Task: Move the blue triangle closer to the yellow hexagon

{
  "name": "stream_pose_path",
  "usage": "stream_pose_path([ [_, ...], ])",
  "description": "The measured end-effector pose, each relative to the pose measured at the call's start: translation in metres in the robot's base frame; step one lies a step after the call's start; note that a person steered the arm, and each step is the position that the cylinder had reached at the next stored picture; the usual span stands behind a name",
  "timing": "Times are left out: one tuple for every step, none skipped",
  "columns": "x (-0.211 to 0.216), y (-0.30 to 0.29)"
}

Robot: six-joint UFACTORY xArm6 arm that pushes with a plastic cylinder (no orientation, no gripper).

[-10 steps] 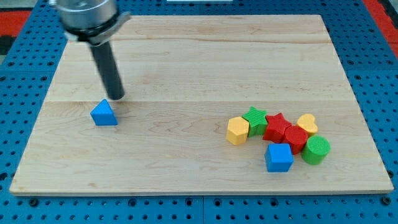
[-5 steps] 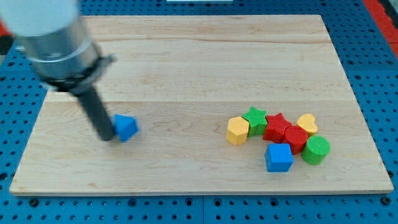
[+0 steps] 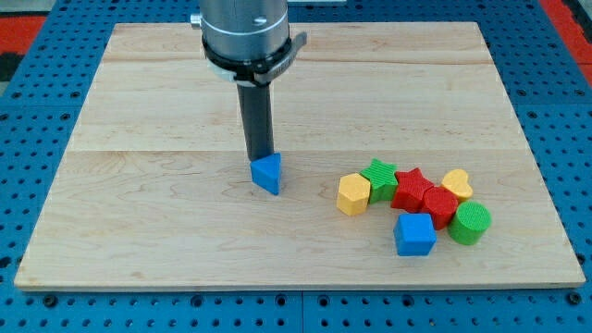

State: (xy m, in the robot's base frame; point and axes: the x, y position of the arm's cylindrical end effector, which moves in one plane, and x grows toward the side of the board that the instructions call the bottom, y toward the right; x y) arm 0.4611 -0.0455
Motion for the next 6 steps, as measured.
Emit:
stream_pose_path([
  [0.025,0.0],
  [0.045,0.009],
  [0.052,0.004],
  [0.053,-0.029],
  [0.078,-0.009],
  [0.1,0.041],
])
